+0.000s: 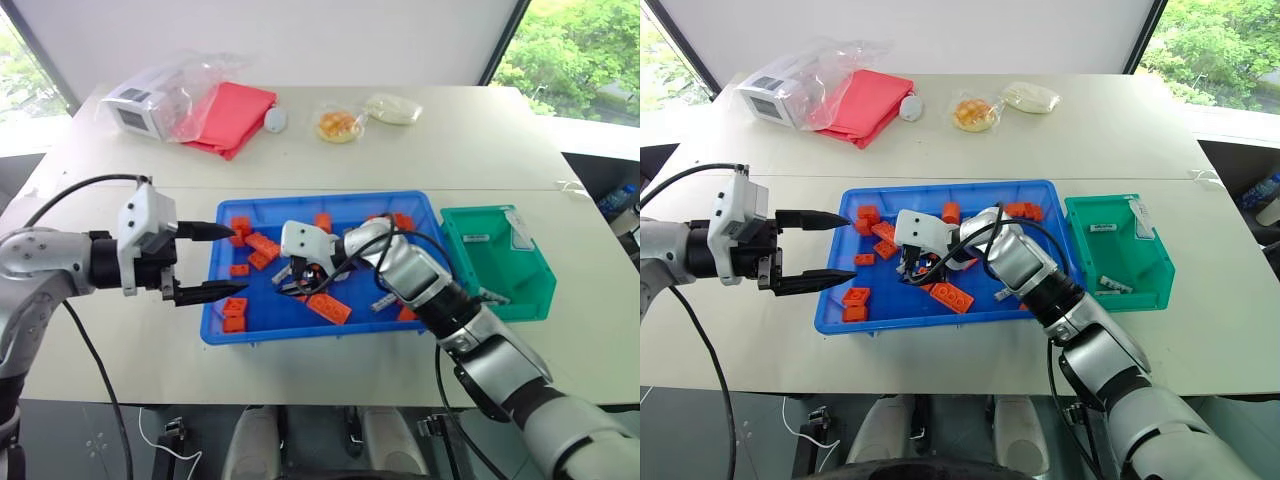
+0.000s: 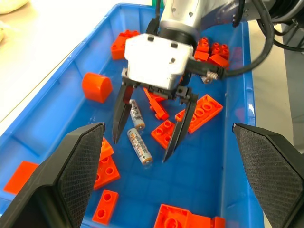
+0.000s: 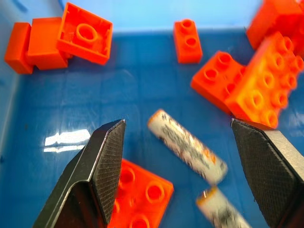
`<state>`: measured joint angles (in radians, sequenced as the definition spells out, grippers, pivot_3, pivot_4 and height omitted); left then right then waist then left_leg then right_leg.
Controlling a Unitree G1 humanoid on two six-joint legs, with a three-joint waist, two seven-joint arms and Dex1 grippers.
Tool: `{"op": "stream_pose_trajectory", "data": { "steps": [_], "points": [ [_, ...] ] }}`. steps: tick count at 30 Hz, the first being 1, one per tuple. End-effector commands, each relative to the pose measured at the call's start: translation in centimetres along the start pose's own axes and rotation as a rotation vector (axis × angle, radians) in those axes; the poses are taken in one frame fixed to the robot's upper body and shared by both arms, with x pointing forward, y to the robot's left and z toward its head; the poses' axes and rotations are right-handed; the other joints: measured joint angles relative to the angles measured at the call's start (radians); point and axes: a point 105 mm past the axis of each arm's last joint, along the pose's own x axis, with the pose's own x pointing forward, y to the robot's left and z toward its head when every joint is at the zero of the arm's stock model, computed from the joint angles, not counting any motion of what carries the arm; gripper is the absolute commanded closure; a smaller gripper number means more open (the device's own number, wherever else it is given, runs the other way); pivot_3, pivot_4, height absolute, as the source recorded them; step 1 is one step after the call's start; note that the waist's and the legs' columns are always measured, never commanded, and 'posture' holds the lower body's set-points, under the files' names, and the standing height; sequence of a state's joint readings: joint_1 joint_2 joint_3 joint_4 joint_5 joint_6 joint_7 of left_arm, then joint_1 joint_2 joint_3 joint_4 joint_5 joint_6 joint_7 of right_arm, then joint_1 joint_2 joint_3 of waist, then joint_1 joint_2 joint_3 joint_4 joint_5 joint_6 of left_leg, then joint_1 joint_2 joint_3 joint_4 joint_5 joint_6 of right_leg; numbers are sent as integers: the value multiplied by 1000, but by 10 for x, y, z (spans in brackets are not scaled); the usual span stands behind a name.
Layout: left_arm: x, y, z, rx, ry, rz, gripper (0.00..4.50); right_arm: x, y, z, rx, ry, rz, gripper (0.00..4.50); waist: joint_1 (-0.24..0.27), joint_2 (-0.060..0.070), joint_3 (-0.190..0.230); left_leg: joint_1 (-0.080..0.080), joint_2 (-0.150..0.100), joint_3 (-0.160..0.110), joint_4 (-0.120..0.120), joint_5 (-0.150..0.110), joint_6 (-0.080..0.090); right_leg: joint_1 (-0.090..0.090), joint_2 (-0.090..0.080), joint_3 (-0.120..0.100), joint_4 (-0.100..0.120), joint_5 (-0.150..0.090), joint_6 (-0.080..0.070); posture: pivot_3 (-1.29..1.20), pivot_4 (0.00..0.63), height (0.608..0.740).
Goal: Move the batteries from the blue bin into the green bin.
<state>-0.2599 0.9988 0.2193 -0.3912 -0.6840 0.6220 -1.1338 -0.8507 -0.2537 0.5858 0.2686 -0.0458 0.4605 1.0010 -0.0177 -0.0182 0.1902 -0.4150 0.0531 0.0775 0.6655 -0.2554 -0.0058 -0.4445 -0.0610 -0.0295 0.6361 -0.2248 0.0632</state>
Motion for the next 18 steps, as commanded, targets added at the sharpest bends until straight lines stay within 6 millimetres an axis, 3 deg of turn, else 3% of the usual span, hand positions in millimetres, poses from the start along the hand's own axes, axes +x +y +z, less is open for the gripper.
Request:
{"op": "stream_pose_trajectory", "data": {
  "steps": [1, 6, 10, 14, 18],
  "points": [
    [-3, 3, 8, 37, -16, 20, 0, 2, 0, 0, -51, 16, 17, 1808, 1, 0, 0, 0, 0, 0, 0, 0, 0, 0, 0, 0, 0, 0, 0, 0, 150, 734],
    [-3, 4, 9, 36, -22, 26, 0, 1, 5, -2, -52, 18, 48, 4355, 1, 0, 0, 0, 0, 0, 0, 0, 0, 1, 0, 0, 0, 0, 0, 0, 150, 734],
    [-3, 5, 9, 36, -26, 28, 0, -2, 3, 2, -42, 6, 29, 4406, 1, 0, 0, 1, 0, 0, 0, 0, 0, 1, 0, 0, 0, 0, 0, 0, 150, 734],
    [1, 7, 9, 30, -37, 22, 0, -14, -10, 21, 25, -73, -40, 4406, 2, 0, 0, 1, 0, 0, 0, 0, 0, 1, 0, 0, 0, 0, 0, 0, 150, 734],
    [6, 5, 4, 15, -38, 0, 0, -59, -30, 39, 112, -143, -148, 4406, 5, 0, 0, 0, 0, 0, 0, 0, 0, 1, 0, 0, 0, 0, 0, 0, 150, 734]
  ]
}}
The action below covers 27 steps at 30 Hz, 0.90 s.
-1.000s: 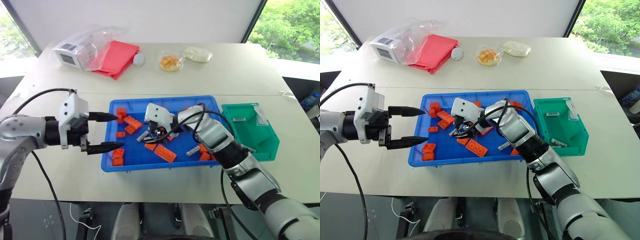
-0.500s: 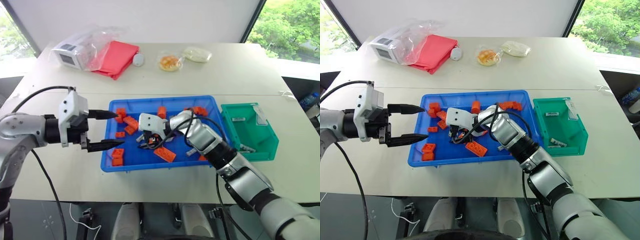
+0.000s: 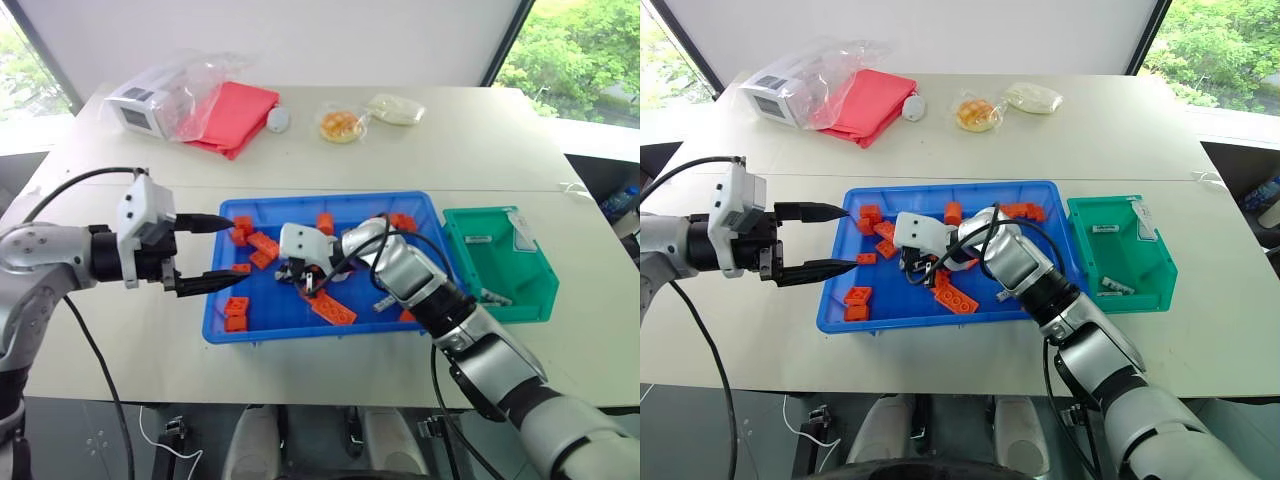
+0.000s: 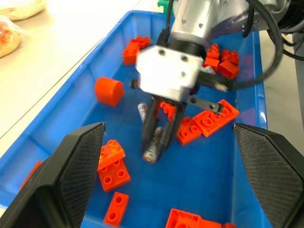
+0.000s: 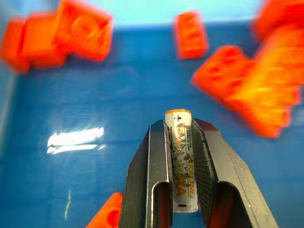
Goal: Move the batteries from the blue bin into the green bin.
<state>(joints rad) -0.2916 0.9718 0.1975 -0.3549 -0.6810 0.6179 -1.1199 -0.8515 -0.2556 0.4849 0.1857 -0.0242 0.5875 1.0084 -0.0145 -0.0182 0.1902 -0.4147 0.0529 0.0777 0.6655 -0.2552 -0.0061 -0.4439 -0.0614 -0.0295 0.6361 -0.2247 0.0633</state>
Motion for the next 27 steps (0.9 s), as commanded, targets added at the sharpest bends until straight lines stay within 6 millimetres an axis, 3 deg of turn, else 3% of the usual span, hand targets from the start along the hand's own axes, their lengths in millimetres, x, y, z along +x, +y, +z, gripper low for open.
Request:
{"op": "stream_pose_trajectory", "data": {
  "steps": [1, 4, 6, 9, 12, 15, 19, 21, 22, 24, 26, 27],
  "points": [
    [3, -2, 3, 30, -8, -23, 0, -53, -21, 36, 66, -120, -100, 4406, 3, 0, 0, 0, 0, 0, 0, 0, 0, 0, 0, 0, 0, 0, 0, 0, 150, 734],
    [5, 0, 0, 28, -5, -37, 0, -120, -38, 51, 217, -206, -192, 4406, 6, 0, 0, -1, -1, 0, 0, 0, 0, 0, -1, 0, 0, 0, 0, 0, 150, 734],
    [6, 4, 0, 30, -7, -42, 0, -163, -55, 46, 269, -221, -341, 4406, 9, 0, 0, -1, -1, 0, 0, 0, 0, 0, -1, 0, -1, 0, 0, 0, 150, 734],
    [9, 6, 1, 27, -19, -57, 0, -218, -72, 16, 340, -146, -558, 4406, 9, 0, 0, -1, -1, 0, 0, 0, 0, 1, -1, 0, -3, -2, -3, 0, 150, 734],
    [12, 6, 4, 15, -46, -82, 0, -259, -70, -27, 415, -29, -715, 4406, 4, 0, 0, -1, -1, 0, -1, 0, 1, 1, -1, 0, -4, -2, -3, 0, 150, 734],
    [17, 11, 4, 21, -54, -79, 0, -270, -50, -55, 500, 12, -735, 4406, 0, 0, 0, -1, -1, 0, -1, -1, 1, 0, -1, 0, -4, 0, 0, 0, 150, 734],
    [21, 17, 7, 39, -68, -71, 0, -270, -29, -92, 590, 89, -786, 4406, -4, 0, 0, 1, -1, 1, -1, 0, 1, 0, 1, 1, -2, 0, 0, 0, 150, 734],
    [21, 17, 8, 44, -69, -73, 0, -274, -24, -101, 597, 118, -808, 4406, -4, 0, 0, 2, -1, 1, -1, 0, 1, 1, 1, 2, -1, 0, 0, 0, 150, 734],
    [20, 17, 8, 47, -69, -72, 0, -275, -23, -103, 602, 123, -818, 3365, -3, 0, 0, 2, -1, 1, -1, 0, 1, 1, 0, 2, -1, 0, 0, 0, 150, 734],
    [19, 19, 8, 49, -67, -70, 0, -277, -25, -103, 586, 128, -833, 2462, -3, 0, 0, 2, -1, 1, -1, 0, 1, 1, 0, 2, -1, 0, 0, 0, 150, 734],
    [18, 19, 9, 51, -67, -68, 0, -272, -34, -84, 510, 85, -808, 1447, -2, 0, 0, 2, -1, 1, -1, 0, 1, 1, 0, 3, -2, 0, 0, 0, 150, 734],
    [18, 19, 9, 52, -68, -67, 0, -267, -39, -71, 467, 50, -782, 1447, -4, 1, 1, 2, -1, 1, -1, 0, 1, 1, 0, 3, -2, 0, 0, 0, 150, 734]
  ]
}}
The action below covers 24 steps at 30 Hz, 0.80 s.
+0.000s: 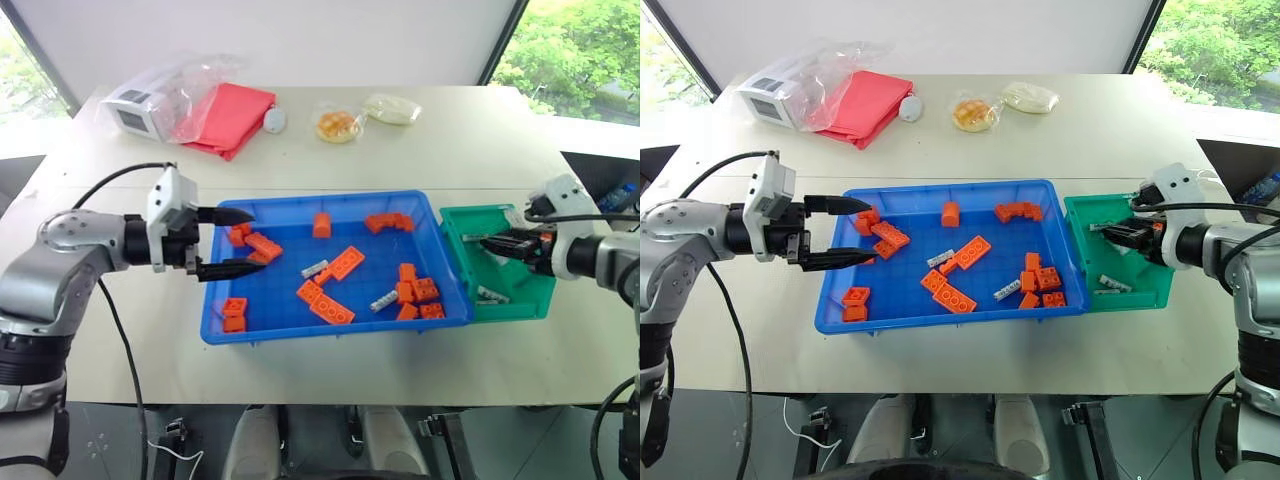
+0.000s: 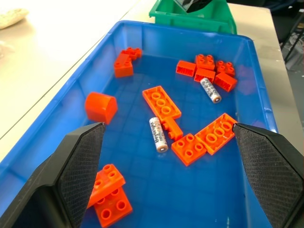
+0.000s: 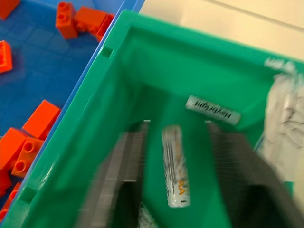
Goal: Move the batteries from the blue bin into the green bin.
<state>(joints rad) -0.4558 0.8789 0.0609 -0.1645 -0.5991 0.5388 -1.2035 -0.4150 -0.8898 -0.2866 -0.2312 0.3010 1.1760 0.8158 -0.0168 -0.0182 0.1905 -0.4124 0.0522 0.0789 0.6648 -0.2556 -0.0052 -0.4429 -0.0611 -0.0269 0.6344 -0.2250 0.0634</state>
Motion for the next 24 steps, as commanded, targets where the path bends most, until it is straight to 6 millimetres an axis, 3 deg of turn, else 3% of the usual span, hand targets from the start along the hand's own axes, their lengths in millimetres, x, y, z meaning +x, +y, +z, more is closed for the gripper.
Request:
{"op": "stream_pose_trajectory", "data": {
  "steps": [1, 5, 7, 11, 16, 24],
  "points": [
    [-3, 0, 12, 58, -16, 2, 0, -4, 21, 58, -159, -176, 84, 1447, -5, 1, 1, 0, 0, 0, 0, 0, 0, 0, 0, 1, 0, 0, 0, 0, 150, 734],
    [-3, -2, 12, 61, -14, 2, 0, 17, 79, 86, -298, -233, 321, 1447, -6, 1, 0, 1, 1, -1, -1, 0, 0, 0, 2, 1, 0, 0, 0, 0, 150, 734],
    [-3, -2, 13, 62, -13, 4, 0, 27, 103, 89, -364, -231, 409, 1447, -1, 0, 0, 1, 2, -2, -1, 0, 0, 0, 3, 1, 0, 0, 0, 0, 150, 734],
    [-5, -3, 14, 64, -9, 14, 0, 66, 150, 87, -494, -210, 522, 1447, 2, 1, 0, -2, 1, -1, 0, 0, 0, -1, 2, 0, 0, 0, 0, 0, 150, 734],
    [-4, -5, 11, 93, 18, 49, 0, 91, 179, 78, -588, -161, 598, 1447, 7, 0, 0, -4, 0, -1, 2, 0, 0, -1, 0, -1, 0, 0, 0, 0, 150, 734],
    [-5, -16, 14, 84, 10, 53, 0, 107, 206, 58, -699, -116, 672, 1447, 3, 0, 0, -5, 0, -2, 2, 0, 0, -1, 0, -2, 0, 0, 0, 0, 150, 734]
  ]
}}
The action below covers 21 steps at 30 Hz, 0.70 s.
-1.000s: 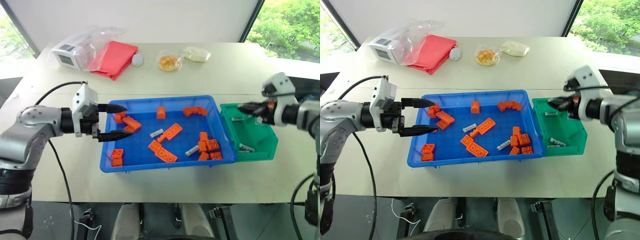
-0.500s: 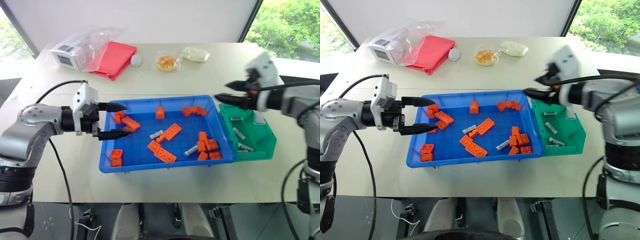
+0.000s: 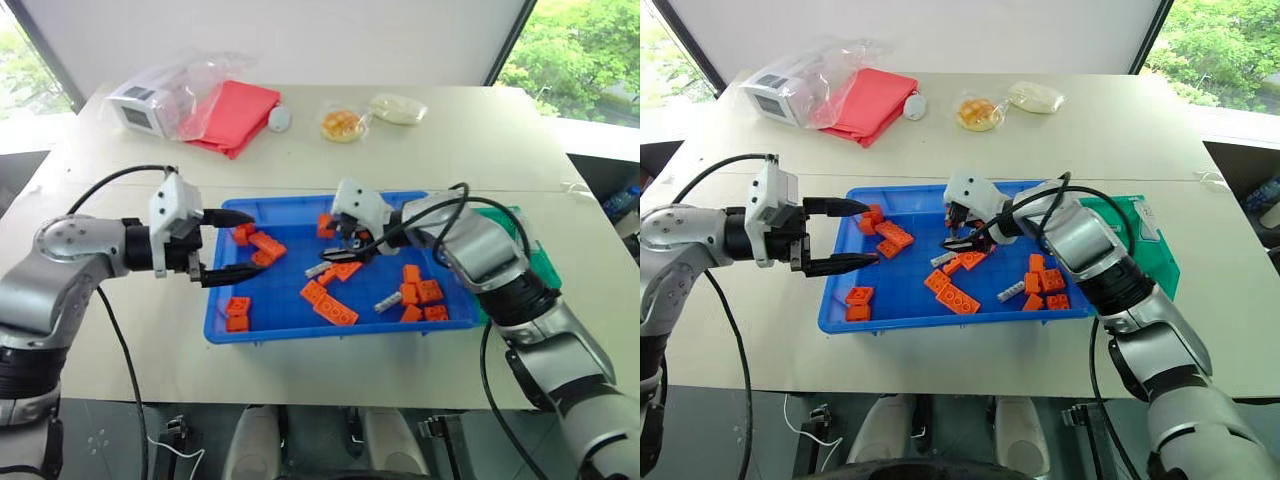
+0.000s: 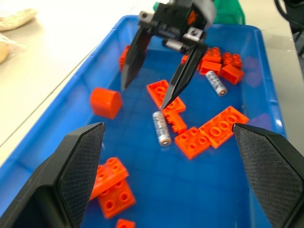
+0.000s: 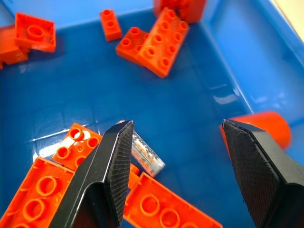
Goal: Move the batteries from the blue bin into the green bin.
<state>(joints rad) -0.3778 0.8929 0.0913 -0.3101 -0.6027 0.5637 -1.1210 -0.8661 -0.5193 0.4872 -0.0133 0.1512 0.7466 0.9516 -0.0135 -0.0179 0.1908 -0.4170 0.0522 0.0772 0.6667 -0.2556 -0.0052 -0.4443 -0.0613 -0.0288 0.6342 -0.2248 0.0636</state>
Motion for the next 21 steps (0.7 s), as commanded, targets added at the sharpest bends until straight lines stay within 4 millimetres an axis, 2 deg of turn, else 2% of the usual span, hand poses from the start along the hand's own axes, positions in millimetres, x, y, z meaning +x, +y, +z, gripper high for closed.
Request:
{"op": "stream_pose_trajectory", "data": {
  "steps": [1, 7, 14, 20, 21],
  "points": [
    [-9, -1, 12, 31, -17, 20, 0, 7, 6, 1, -103, 15, 22, 1447, 0, 0, 0, 0, 0, 0, 0, 0, 0, 0, 0, 0, 0, 0, 0, 0, 150, 734],
    [-12, -1, 10, 10, -14, 23, 0, 12, 12, -7, -131, 35, 54, 1447, 0, 0, 0, 1, 0, 0, 0, 0, 0, 0, 0, 0, 0, 0, 0, 0, 150, 734],
    [-6, 1, 14, 12, -33, 13, 0, 20, 9, -14, -139, 56, 36, 1447, 0, 0, 0, 1, 0, 0, 0, 0, 0, 0, 0, 0, 0, 0, 0, 0, 150, 734],
    [-4, 3, 15, 14, -42, 3, 0, 30, 12, -31, -234, 131, 63, 1447, 0, 0, 0, 1, 0, 0, 0, 0, 0, 1, 0, 0, 0, 0, 0, 0, 150, 734],
    [-3, 3, 16, 15, -45, 3, 0, 32, 11, -33, -271, 145, 61, 1683, 0, -1, 0, 1, 0, 0, 0, 0, 0, 1, 0, 0, 0, 0, 0, 0, 150, 734]
  ]
}}
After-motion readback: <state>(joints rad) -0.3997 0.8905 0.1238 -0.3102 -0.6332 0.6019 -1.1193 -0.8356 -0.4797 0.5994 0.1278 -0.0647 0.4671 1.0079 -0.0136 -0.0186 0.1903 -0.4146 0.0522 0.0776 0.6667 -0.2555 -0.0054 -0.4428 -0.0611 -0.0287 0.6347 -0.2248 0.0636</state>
